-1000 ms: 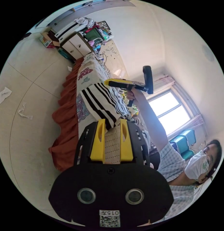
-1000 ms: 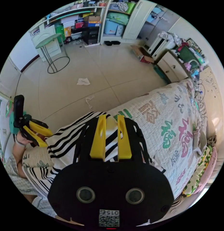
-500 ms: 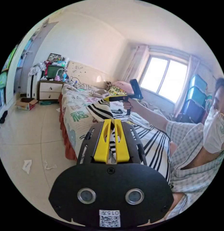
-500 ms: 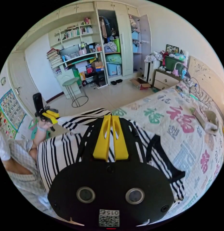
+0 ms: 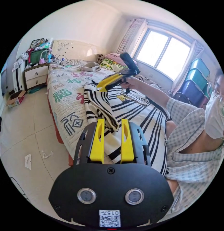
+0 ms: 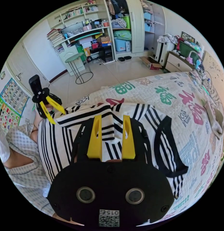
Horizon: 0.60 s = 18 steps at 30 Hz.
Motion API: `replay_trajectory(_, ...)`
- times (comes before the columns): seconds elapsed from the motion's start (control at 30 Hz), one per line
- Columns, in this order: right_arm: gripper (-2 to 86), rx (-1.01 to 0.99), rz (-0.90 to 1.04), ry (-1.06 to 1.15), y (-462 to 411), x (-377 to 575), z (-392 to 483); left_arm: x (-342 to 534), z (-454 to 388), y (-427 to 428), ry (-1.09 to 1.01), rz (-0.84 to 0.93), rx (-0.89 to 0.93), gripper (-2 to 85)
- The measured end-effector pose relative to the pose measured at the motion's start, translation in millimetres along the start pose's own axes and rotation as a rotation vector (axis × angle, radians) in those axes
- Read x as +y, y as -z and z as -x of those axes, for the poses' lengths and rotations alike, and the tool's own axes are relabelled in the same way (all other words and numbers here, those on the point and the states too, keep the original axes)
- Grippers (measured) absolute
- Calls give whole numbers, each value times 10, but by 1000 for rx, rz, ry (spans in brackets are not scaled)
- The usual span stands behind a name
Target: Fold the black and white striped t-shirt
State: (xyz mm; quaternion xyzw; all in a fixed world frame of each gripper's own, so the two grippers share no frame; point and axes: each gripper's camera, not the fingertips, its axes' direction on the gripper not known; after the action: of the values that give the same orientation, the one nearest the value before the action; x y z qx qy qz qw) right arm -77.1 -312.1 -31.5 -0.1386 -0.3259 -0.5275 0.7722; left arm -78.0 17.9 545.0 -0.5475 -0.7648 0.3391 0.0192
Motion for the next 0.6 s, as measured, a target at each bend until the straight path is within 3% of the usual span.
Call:
replay_trajectory(0.13, 88, -8, 76, -16, -184, -244, -105, -42, -146, -173, -33, 41, -53, 45)
replay_trajectory(0.23, 52, 18, -36, -9, 98, -174, -109, -45, -203, -219, -32, 21, -94, 7)
replay_trajectory(0.3, 45, -72, -211, -26, 500, 112, -121, -36, -332, -134, -62, -69, -131, 3)
replay_trajectory(0.43, 38, -141, -297, 11, 890, 750, -68, -76, -741, -112, -210, -119, -173, 11)
replay_trajectory(0.53, 50, -177, -221, -1, 957, 1294, -61, -133, -1014, -328, -308, -8, -70, 43)
replay_trajectory(0.6, 76, -200, -181, -124, 1013, 1612, -181, -161, -1028, -399, -307, 25, 44, 55)
